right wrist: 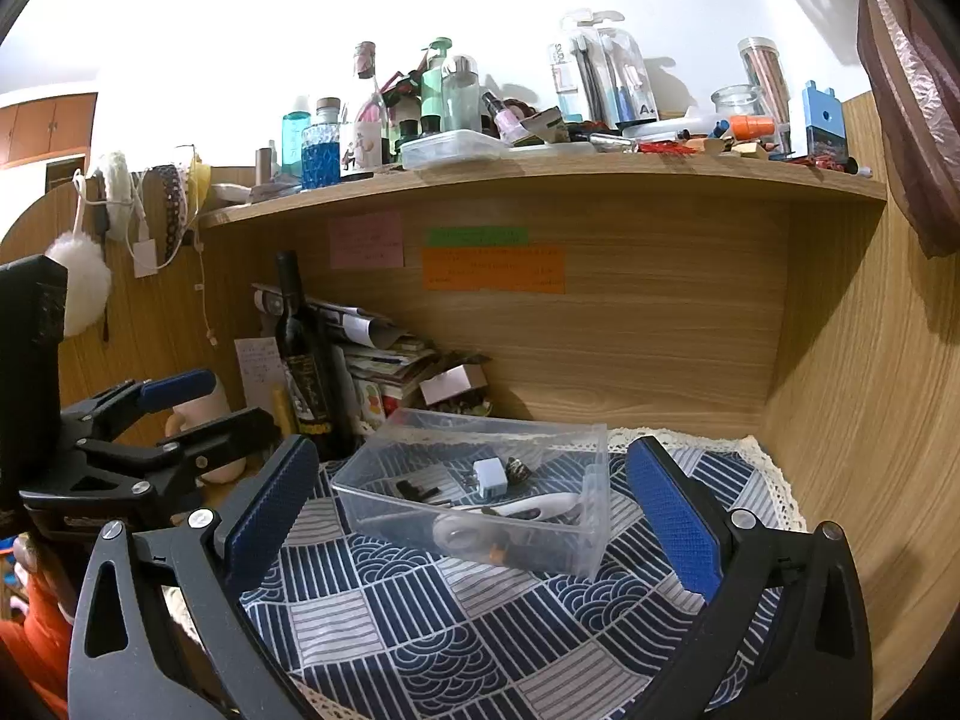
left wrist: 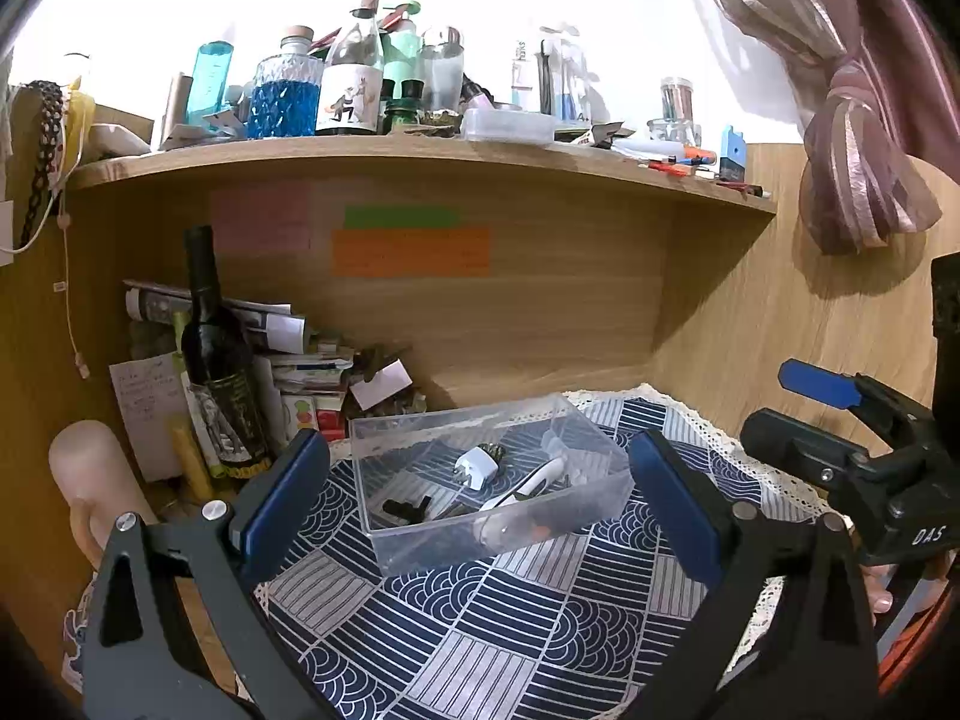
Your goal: Organize rigid objects
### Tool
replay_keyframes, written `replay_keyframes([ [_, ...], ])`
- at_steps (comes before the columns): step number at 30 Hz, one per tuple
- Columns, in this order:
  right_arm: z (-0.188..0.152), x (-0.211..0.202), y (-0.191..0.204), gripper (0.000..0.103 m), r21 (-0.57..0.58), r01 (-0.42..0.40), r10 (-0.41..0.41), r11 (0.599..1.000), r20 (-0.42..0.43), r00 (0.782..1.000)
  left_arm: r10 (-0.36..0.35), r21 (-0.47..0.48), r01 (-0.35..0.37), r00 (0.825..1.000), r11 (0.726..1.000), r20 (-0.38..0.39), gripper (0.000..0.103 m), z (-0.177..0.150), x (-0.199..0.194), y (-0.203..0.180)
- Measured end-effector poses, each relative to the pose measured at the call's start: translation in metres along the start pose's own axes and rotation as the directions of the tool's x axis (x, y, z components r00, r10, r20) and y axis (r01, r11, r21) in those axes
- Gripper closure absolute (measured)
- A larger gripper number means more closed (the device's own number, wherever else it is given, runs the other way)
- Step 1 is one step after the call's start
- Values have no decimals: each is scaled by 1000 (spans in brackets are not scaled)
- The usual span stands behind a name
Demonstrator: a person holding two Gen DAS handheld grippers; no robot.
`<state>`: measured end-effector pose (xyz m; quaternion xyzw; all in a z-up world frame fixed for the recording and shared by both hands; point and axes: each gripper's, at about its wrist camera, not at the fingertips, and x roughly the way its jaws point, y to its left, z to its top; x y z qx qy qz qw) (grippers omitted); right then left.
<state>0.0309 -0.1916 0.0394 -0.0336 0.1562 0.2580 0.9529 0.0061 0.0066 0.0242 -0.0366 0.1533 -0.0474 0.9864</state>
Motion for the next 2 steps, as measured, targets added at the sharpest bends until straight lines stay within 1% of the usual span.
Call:
replay_keyframes([
  [2, -1, 1, -1, 0, -1, -1, 1, 1000, -4, 1000, 1, 0, -1, 1000, 1000, -2, 2, 0, 0, -1],
])
